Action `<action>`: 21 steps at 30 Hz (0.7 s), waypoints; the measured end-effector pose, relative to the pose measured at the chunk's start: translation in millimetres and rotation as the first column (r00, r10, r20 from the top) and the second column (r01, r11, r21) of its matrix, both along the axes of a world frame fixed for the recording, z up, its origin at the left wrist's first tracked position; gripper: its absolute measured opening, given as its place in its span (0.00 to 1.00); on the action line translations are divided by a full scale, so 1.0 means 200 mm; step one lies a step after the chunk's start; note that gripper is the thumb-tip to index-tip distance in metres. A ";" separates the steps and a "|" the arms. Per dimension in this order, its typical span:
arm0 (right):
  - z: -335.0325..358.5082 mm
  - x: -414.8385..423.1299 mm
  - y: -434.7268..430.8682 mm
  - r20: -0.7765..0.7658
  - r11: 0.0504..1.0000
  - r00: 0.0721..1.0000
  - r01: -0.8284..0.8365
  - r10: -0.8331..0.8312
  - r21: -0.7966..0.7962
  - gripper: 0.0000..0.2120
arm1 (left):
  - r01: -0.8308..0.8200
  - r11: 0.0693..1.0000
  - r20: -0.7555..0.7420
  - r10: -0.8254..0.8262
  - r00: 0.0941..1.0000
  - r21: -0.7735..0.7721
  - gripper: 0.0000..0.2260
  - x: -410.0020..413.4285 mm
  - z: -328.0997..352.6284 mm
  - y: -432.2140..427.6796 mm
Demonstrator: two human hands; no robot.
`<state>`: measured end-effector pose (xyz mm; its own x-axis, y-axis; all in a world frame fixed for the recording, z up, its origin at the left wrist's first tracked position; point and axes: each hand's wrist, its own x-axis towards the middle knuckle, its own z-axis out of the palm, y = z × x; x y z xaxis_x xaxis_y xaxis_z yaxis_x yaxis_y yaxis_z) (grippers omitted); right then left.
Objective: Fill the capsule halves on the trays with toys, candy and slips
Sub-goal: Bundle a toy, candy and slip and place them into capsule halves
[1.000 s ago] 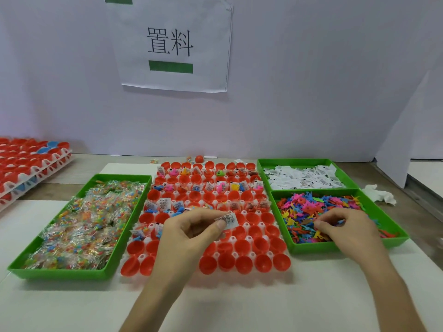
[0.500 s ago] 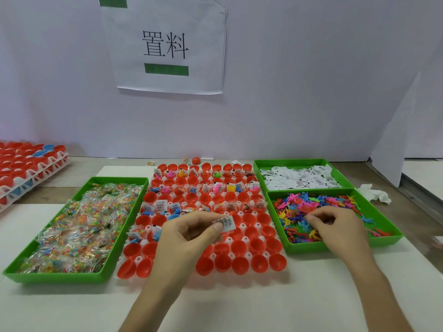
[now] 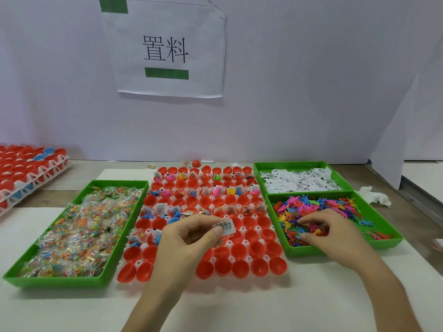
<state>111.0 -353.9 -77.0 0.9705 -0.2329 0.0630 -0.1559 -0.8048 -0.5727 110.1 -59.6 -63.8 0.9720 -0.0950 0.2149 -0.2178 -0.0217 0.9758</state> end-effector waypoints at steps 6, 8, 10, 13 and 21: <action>-0.01 0.02 0.00 0.145 0.994 0.986 0.070 -0.082 0.087 0.16 | 0.009 1.000 0.003 -0.009 1.000 0.007 0.12 0.00 0.00 -0.01; -0.01 0.03 0.01 0.209 0.986 0.970 0.096 -0.124 0.139 0.15 | 0.008 1.000 0.001 -0.008 1.000 0.005 0.13 -0.01 0.00 -0.01; 0.00 0.03 0.00 0.280 0.973 0.945 0.114 -0.169 0.202 0.15 | 0.009 1.000 -0.002 -0.009 1.000 0.006 0.13 -0.01 0.00 -0.02; 0.00 0.03 0.00 0.377 0.959 0.905 0.099 -0.198 0.265 0.14 | 0.011 1.000 -0.009 -0.011 1.000 -0.007 0.13 -0.01 0.01 -0.02; 0.02 0.04 0.05 0.507 0.855 0.807 -0.005 -0.303 0.518 0.13 | 0.016 1.000 -0.021 -0.016 1.000 0.003 0.13 -0.01 0.00 -0.03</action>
<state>118.4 -344.5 -73.5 0.7470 -0.5194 0.4149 0.2161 -0.4005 -0.8905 107.9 -65.5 -63.8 0.9746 -0.1114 0.1944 -0.1979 -0.0211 0.9800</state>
